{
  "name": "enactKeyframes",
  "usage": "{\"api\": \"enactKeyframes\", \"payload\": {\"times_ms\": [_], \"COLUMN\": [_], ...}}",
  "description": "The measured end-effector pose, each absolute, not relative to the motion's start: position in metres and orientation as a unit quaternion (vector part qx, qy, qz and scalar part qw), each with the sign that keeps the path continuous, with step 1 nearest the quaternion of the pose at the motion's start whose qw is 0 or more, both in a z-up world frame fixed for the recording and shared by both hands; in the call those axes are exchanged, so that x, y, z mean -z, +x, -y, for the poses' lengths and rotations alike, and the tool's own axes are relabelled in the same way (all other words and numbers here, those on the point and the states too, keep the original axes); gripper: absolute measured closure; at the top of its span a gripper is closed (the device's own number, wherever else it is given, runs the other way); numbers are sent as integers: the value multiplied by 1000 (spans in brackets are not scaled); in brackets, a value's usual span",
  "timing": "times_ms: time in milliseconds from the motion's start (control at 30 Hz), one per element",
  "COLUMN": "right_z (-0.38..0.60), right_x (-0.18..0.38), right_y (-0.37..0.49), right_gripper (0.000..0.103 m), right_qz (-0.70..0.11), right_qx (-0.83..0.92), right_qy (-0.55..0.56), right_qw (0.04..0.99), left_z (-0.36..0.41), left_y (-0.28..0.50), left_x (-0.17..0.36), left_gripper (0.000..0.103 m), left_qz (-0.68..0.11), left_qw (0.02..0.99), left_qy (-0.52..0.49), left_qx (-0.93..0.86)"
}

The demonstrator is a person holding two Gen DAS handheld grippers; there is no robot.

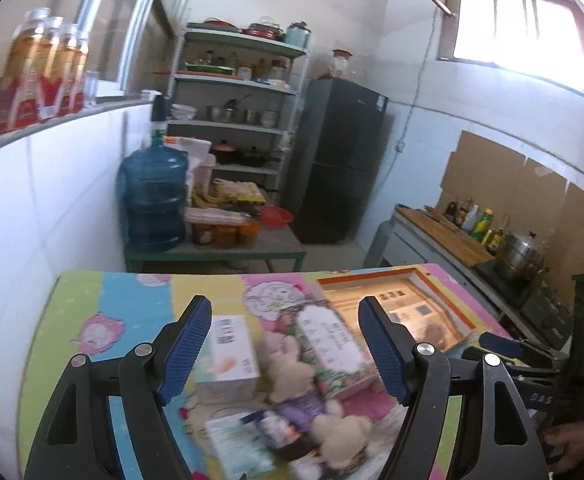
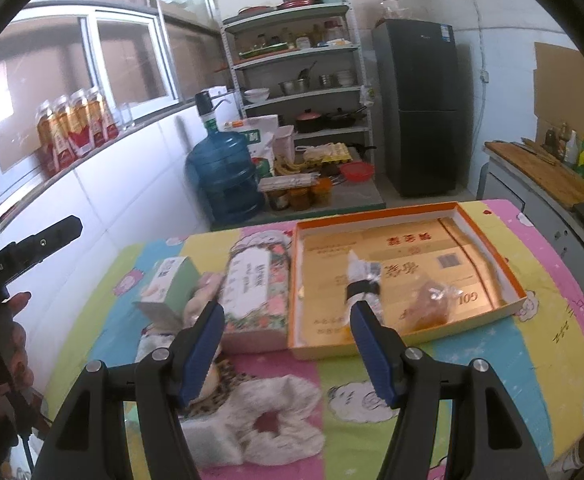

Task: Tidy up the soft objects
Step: 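Grasp the mint-green sponge with the left gripper while the right grasps the lace scrunchie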

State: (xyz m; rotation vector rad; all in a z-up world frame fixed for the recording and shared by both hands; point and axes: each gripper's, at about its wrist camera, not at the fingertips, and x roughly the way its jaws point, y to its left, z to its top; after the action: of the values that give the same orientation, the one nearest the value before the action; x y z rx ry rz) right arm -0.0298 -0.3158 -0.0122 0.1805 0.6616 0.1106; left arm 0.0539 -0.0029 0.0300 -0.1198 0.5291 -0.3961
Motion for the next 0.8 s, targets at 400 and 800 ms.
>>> {"api": "enactKeyframes", "payload": {"times_ms": [400,800], "right_z": [261,241], "right_x": [25,41], "right_y": [-29,-41], "right_gripper": [38,38], "right_qz": [-347,-359], "right_qx": [-82,-93], "right_qy": [64,41], "right_qw": [932,928], "left_z": [-40,-22], "left_y": [35,3], "left_x": [4,64], "left_gripper": [26,26], "left_qz": [-281,-339], "left_qw": [945,909], "left_qy": [-43,-42], "left_qx": [162,239]}}
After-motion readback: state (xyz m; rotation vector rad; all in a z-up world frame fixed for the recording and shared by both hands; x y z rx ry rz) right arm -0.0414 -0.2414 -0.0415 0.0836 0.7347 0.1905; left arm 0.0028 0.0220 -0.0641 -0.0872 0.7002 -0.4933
